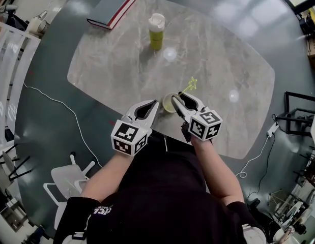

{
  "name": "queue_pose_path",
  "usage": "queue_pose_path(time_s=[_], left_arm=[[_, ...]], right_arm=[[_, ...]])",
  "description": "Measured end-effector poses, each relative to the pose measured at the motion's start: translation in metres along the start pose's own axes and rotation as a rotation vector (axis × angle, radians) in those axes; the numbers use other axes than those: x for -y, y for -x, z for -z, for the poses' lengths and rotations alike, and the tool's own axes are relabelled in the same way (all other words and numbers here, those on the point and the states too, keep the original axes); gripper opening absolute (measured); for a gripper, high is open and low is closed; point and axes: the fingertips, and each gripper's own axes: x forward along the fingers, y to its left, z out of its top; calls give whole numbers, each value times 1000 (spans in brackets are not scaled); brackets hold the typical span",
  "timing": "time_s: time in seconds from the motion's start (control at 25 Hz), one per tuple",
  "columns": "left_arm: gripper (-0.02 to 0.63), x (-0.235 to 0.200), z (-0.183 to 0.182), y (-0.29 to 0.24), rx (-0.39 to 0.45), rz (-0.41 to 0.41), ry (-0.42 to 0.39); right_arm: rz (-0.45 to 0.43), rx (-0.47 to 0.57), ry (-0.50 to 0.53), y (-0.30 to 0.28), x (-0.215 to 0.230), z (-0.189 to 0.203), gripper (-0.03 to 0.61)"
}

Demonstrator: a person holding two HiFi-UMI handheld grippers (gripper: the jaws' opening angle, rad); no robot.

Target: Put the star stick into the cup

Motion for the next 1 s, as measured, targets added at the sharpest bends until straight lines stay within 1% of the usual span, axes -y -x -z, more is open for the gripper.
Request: queue_pose_path(time_s=[0.2,0.6,0.72,0.88,1.0], left_arm=[[3,1,2,1,4,1,5],[3,6,-1,7,12,13,0],[3,6,0,10,13,15,4],[3,7,1,13,13,20,13],[3,6,-1,16,30,8,16]], right_arm=[[40,14,-16,8,8,2,204],[59,10,-41,21,8,9,247],[67,3,-68,22,12,13,275],[72,-10,-114,23,15,20,290],[70,-21,-141,22,17,25,293]])
